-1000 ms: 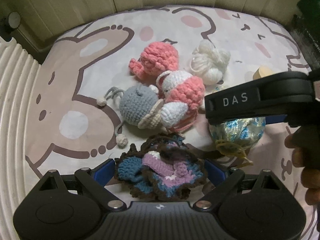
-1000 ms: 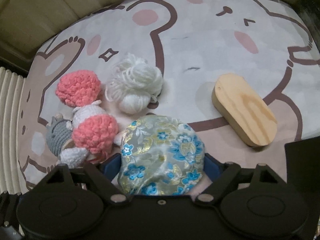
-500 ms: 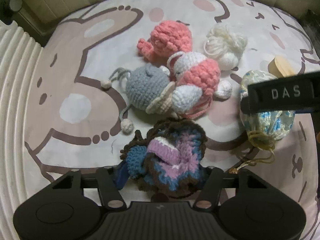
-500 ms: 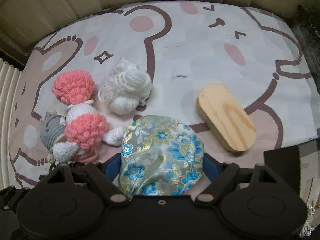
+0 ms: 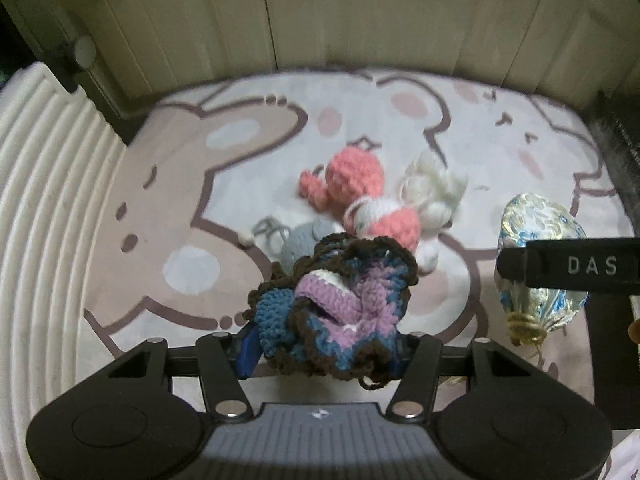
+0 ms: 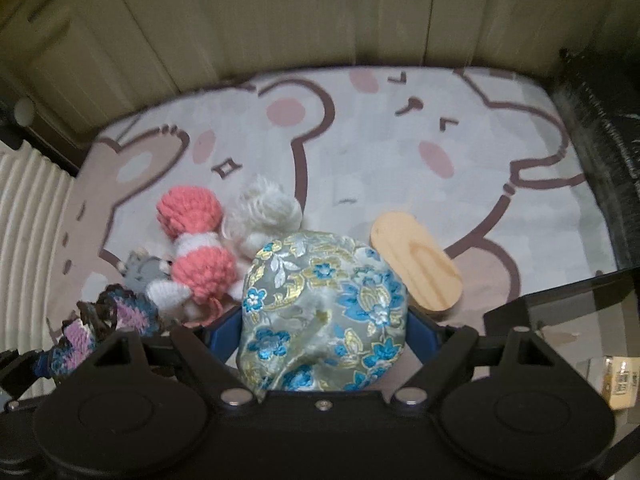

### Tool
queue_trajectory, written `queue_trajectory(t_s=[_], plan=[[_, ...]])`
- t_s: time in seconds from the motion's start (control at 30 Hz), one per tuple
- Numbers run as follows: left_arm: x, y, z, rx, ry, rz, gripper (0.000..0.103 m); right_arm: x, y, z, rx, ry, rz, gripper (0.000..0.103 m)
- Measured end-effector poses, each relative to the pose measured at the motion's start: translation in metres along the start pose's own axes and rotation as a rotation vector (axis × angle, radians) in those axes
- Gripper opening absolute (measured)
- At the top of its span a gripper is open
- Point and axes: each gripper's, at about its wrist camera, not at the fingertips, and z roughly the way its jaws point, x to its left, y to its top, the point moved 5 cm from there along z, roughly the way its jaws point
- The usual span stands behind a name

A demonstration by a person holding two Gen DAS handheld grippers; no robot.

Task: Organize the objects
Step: 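Carry the crochet piece with the left tool while the right tool carries the pouch to the black box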

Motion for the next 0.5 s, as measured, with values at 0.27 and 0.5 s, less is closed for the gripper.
queue_trajectory(t_s=[0.27,0.5], plan=[[0.006,0.006,-0.043,-0.117,0.002,-0.061,0.057,-0.002,0.001,-0.042,-0.096,0.006,-0.046,0.084],[0.003,0.007,-0.066,-0.178,-0.002,-0.093,0.057,-0.015,-0.001,-0.072,-0.169,-0.015,-0.09,0.084]])
